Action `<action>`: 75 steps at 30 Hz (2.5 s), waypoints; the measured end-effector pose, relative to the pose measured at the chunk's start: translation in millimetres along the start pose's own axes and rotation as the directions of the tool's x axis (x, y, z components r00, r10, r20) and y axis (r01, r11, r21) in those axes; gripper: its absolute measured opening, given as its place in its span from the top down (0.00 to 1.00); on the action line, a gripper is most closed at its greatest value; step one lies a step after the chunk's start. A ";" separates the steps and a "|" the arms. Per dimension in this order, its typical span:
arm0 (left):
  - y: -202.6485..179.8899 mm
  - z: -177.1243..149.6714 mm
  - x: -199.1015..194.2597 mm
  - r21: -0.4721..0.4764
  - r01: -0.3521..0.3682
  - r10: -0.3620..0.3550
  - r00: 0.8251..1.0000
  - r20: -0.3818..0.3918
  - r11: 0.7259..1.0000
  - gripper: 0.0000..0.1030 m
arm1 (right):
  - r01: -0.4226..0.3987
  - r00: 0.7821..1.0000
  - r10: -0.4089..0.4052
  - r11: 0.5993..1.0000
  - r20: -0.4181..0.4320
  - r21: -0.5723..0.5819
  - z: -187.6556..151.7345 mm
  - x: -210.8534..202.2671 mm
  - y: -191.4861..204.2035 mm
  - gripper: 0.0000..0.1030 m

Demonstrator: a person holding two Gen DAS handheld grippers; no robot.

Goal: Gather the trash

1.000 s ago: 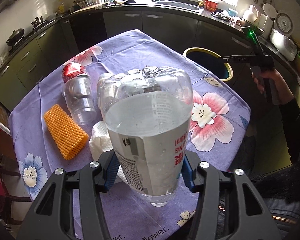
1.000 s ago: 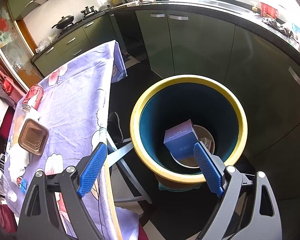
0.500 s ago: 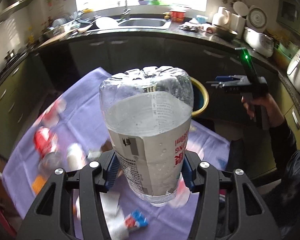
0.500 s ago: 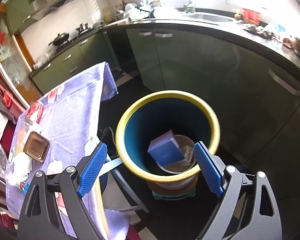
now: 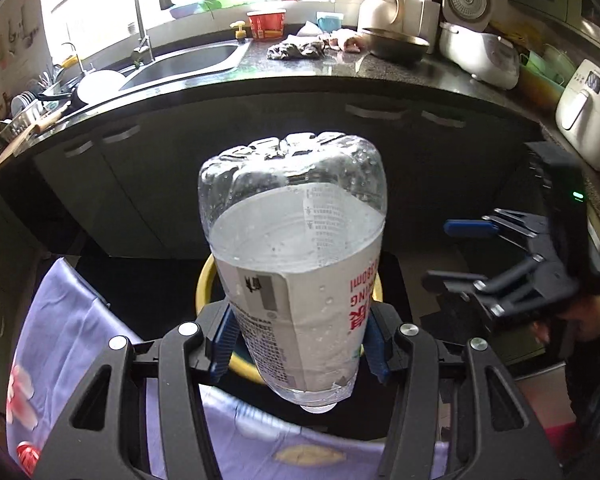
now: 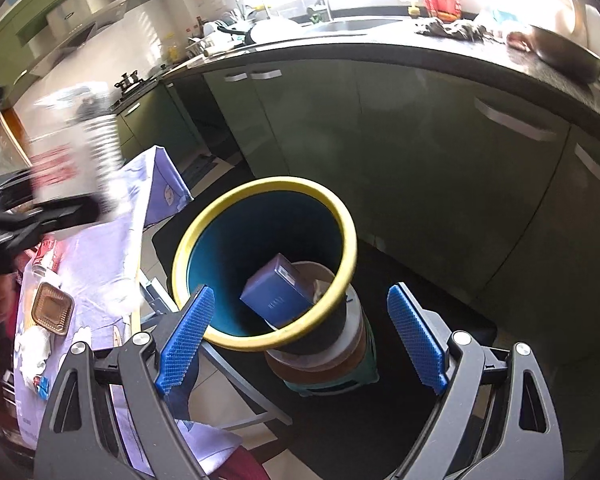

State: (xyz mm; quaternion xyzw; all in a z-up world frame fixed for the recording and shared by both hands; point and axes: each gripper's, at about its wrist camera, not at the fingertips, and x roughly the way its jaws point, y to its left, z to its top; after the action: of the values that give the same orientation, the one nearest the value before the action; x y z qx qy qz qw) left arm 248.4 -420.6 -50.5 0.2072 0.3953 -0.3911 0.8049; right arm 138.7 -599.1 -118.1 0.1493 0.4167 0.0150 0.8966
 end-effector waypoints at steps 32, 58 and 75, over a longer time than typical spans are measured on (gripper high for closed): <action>104.2 -192.9 -222.0 -0.409 -0.194 0.289 0.939 0.186 0.892 0.18 | -0.232 0.969 0.192 0.921 -0.153 -0.313 -13.2 30.6 173.3 0.13; 149.8 -337.7 -267.0 -0.597 -0.234 0.374 0.919 0.121 0.767 0.16 | -0.473 0.862 0.317 0.783 -0.396 -0.403 -73.4 100.2 397.0 0.87; 140.5 -332.9 -259.1 -0.561 -0.226 0.347 0.931 0.117 0.796 0.16 | -0.410 0.909 0.324 0.808 -0.261 -0.424 -51.8 38.6 359.1 0.88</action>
State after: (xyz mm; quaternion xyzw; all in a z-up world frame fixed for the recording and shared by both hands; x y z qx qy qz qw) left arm 103.2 -0.5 -40.4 -0.0127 0.3640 -0.1571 0.9180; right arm 159.9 -237.1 -77.6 0.0037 0.4410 0.3021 0.8451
